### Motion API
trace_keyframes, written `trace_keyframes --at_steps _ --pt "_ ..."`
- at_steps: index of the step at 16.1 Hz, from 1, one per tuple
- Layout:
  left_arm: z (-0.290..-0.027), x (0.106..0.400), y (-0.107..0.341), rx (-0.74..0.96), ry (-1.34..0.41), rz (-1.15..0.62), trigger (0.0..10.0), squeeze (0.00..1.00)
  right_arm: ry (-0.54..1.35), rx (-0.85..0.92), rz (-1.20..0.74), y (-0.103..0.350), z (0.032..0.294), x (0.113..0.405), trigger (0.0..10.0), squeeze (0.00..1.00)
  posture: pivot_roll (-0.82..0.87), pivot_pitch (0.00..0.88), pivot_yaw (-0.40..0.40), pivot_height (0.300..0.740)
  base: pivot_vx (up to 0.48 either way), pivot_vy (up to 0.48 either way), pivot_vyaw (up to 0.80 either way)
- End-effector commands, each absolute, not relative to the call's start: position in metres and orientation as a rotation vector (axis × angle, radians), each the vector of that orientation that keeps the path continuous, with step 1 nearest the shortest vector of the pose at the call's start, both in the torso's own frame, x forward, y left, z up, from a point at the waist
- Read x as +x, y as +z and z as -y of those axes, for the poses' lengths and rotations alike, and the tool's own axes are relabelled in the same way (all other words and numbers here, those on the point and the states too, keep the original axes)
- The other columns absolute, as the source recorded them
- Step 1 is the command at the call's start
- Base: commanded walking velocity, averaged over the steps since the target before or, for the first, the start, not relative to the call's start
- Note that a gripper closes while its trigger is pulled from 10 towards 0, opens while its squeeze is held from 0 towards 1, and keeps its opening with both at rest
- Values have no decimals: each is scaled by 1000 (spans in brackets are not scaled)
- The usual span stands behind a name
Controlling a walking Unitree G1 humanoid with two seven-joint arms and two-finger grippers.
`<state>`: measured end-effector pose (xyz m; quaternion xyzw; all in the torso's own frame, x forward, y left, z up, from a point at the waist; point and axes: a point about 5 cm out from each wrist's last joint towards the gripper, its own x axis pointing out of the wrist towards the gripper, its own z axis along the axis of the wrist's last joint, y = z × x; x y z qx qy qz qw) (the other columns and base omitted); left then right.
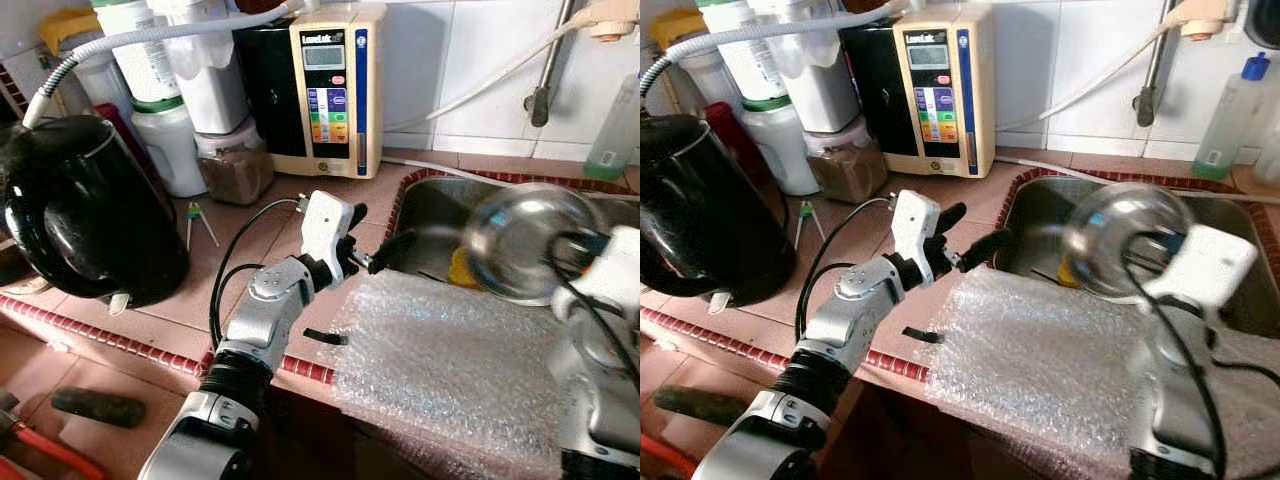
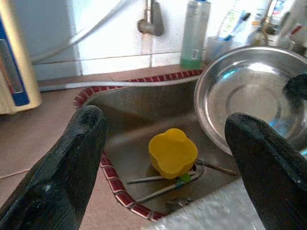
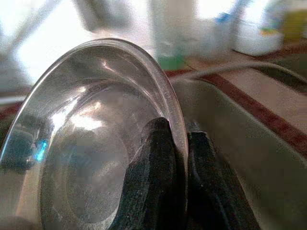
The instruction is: Kitchen organization
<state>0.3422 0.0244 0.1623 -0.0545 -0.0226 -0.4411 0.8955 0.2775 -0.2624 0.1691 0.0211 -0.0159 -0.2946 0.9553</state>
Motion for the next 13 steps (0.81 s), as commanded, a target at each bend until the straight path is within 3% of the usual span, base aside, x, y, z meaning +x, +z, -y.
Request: trace_keyframes --at_steps 1,6,8,9,10,11,13 --pt "-24 338 164 -83 -975 67 10000 1000 -666 36 -5 163 274 274 0 0 -84 0 148 740 0 0 0" --pt "-19 325 161 13 -1131 84 10000 1000 -769 83 -67 147 293 268 0 0 -74 0 152 740 0 0 0" --pt "-17 322 161 58 -1173 93 10000 1000 -791 114 -99 138 298 268 1059 0 -76 0 155 740 0 0 0" --pt "-17 322 160 65 -1177 92 10000 1000 -799 140 -121 134 300 267 2863 0 -76 0 156 740 0 0 0" --pt "-17 322 160 69 -1180 90 10000 1000 -813 161 -132 130 303 267 4902 996 -76 0 158 740 0 0 0" --pt "-17 322 159 70 -1181 89 10000 1000 -823 163 -141 128 304 266 10000 1000 -76 0 159 740 0 0 0" --pt "-16 321 159 69 -1183 86 10000 1000 -823 182 -149 124 304 266 10000 1000 -75 0 157 740 0 0 0"
